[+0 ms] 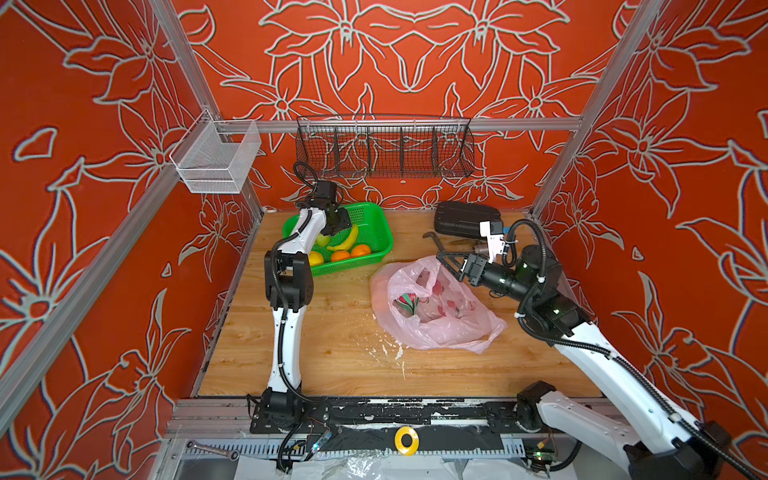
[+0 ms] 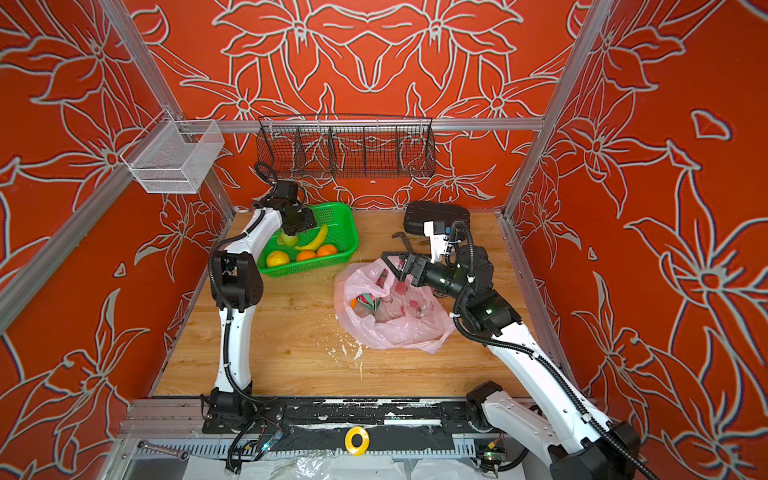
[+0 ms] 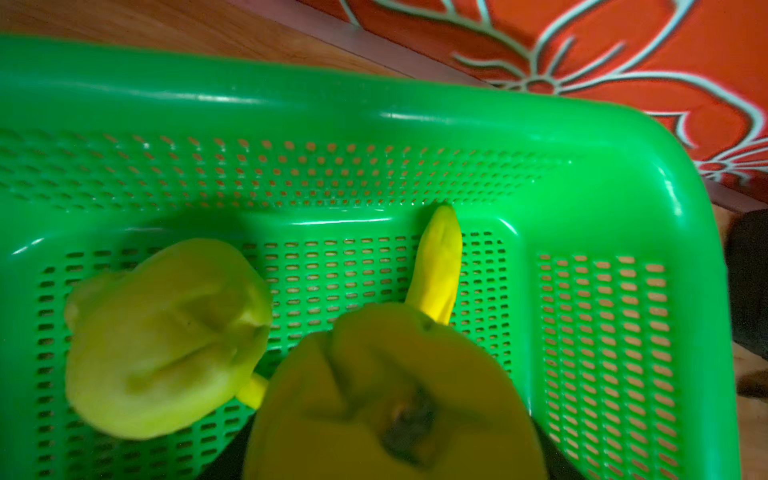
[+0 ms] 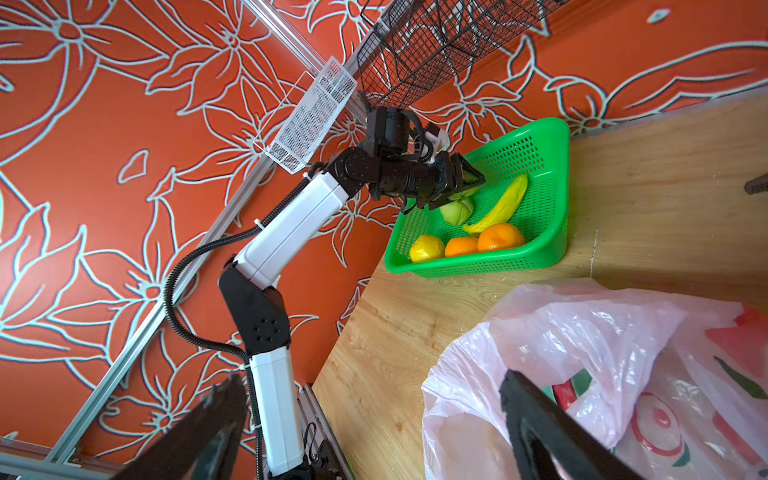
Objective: Untie the knot of the plastic bag and take out the fruit
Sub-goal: 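Place the green fruit in the green basket with the left gripper while right withdraws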
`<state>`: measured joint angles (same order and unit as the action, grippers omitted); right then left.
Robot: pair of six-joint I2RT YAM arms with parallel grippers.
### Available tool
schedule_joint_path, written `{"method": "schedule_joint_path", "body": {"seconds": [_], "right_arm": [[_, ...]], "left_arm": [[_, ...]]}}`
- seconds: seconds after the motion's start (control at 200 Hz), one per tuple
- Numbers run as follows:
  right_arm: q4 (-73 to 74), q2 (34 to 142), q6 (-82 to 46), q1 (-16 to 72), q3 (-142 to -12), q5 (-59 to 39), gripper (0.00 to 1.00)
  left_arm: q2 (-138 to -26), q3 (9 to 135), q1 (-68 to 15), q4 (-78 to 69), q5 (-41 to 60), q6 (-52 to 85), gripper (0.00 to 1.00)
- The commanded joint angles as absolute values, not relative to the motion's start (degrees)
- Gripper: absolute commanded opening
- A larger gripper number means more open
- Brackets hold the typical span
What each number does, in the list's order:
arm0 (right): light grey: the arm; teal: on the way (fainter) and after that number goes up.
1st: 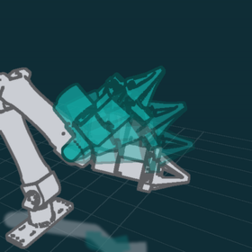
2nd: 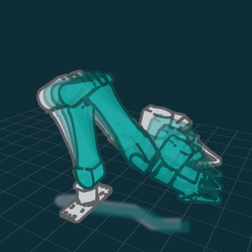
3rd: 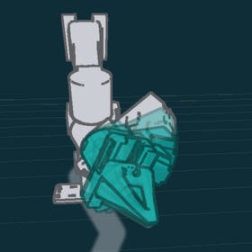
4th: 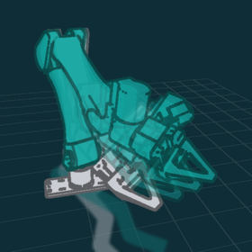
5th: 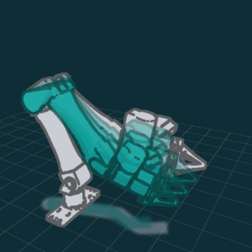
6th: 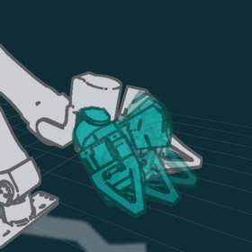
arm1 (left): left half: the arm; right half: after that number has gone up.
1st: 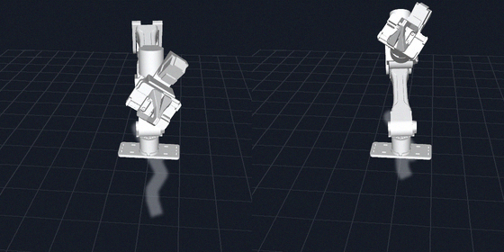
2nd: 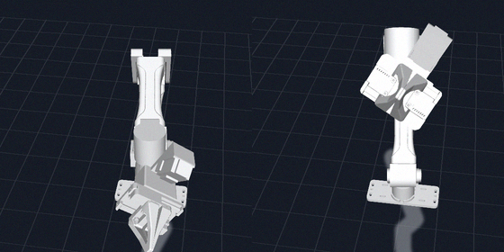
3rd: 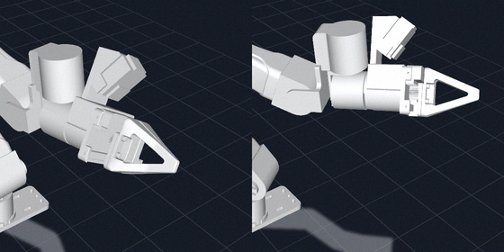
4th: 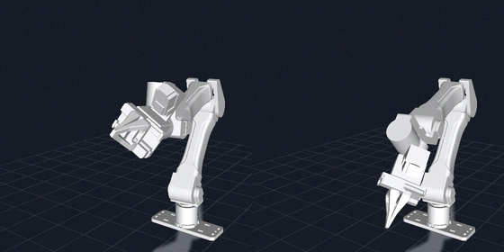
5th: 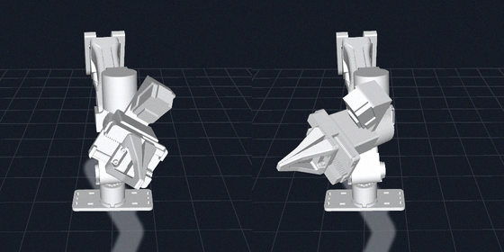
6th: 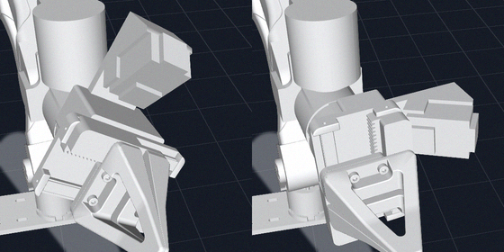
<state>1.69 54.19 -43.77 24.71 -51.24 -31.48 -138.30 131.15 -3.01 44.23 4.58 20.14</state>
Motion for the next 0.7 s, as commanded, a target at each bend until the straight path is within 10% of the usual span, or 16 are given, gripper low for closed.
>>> {"method": "schedule_joint_path", "body": {"seconds": [0.0, 0.235, 0.405, 0.696], "right_arm": [[1.0, 53.13, -42.87, 24.57, -51.7, -31.2, 0.97], [-0.73, 52.28, -42.35, 24.55, -51.89, -30.65, 0.97], [-0.71, 51.42, -43.24, 24.58, -51.86, -29.94, 0.97], [-1.93, 51.21, -43.63, 24.61, -52.93, -29.16, 0.97]], "left_arm": [[-141.77, 134.83, -3.34, 48.78, 3.12, 19.2, 0.56], [-145.63, 137.24, -3.34, 47.64, 4.59, 17.13, 0.6], [-145.09, 136.2, -3.33, 47.11, 5.22, 15.4, 0.89], [-138.29, 130.07, -3.34, 46.17, 7.82, 16.31, 0.89]]}}
